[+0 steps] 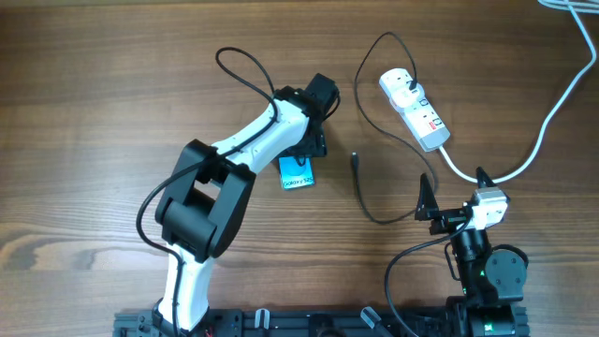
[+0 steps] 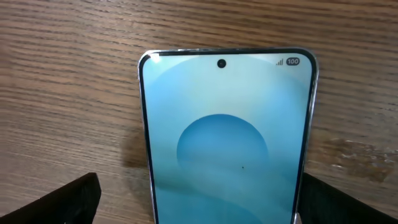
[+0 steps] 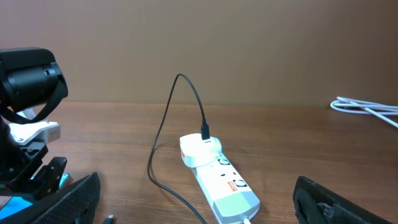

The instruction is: Plug charger to phone and switch on socket

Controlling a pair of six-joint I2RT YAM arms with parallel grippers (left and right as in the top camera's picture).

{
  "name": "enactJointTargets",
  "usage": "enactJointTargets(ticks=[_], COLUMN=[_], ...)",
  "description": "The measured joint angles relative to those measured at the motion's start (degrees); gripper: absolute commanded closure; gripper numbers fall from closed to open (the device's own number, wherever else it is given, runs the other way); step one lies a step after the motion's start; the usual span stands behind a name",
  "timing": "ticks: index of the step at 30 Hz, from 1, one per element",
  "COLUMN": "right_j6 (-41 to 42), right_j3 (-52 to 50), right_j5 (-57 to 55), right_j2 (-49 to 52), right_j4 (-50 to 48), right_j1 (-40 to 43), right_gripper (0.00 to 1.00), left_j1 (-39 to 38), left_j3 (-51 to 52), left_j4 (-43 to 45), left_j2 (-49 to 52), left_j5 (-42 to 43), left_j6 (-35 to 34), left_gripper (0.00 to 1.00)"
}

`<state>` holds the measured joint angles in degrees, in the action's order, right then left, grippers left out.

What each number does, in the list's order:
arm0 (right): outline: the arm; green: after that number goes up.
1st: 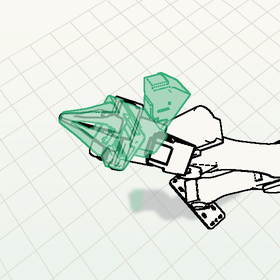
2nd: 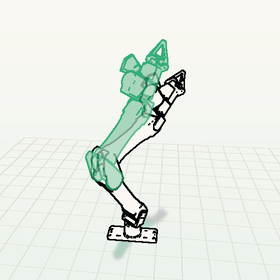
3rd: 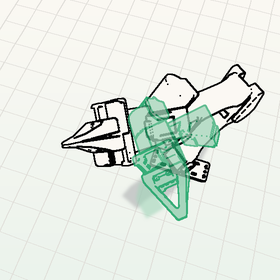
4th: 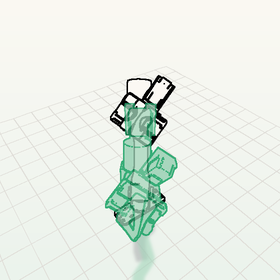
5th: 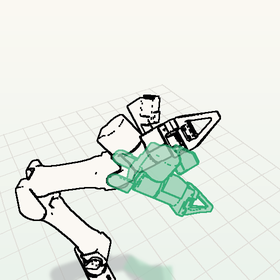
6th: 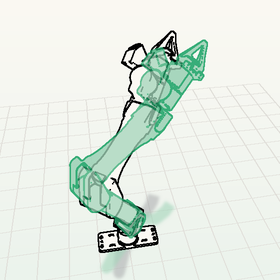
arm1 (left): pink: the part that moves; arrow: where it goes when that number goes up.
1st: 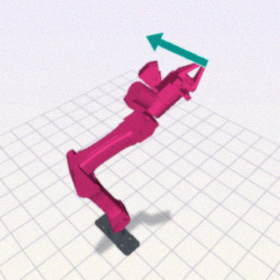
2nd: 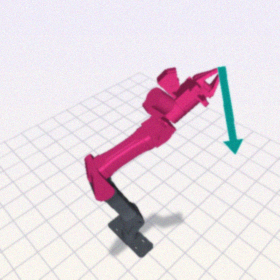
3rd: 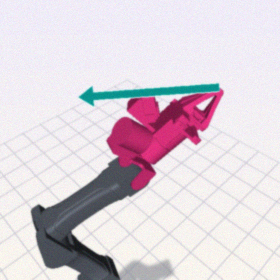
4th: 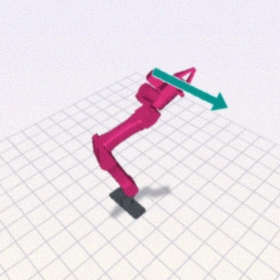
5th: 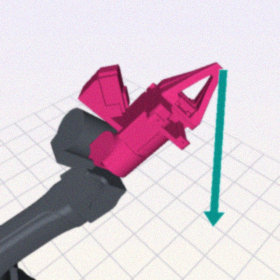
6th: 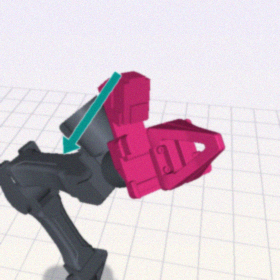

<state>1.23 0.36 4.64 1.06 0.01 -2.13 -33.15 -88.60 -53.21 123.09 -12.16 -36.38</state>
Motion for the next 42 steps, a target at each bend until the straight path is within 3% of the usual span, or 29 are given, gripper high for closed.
enactJointTargets(ticks=[10,30,42], right_j6=[0.0,0.0,0.0], right_j3=[0.0,0.0,0.0], right_j5=[0.0,0.0,0.0], right_j2=[0.0,0.0,0.0], right_j4=[0.0,0.02,0.0], right_j1=[0.0,0.0,0.0], right_gripper=[0.0,0.0,0.0], left_j1=[3.41,3.41,3.43], left_j3=[0.72,0.74,0.74], left_j4=[-1.2,2.05,1.92], left_j2=[-0.02,-0.15,-0.15], left_j5=[13.18,12.87,12.7], left_j6=[-0.24,-9.31,-9.57], left_gripper=[0.0,0.0,0.0])
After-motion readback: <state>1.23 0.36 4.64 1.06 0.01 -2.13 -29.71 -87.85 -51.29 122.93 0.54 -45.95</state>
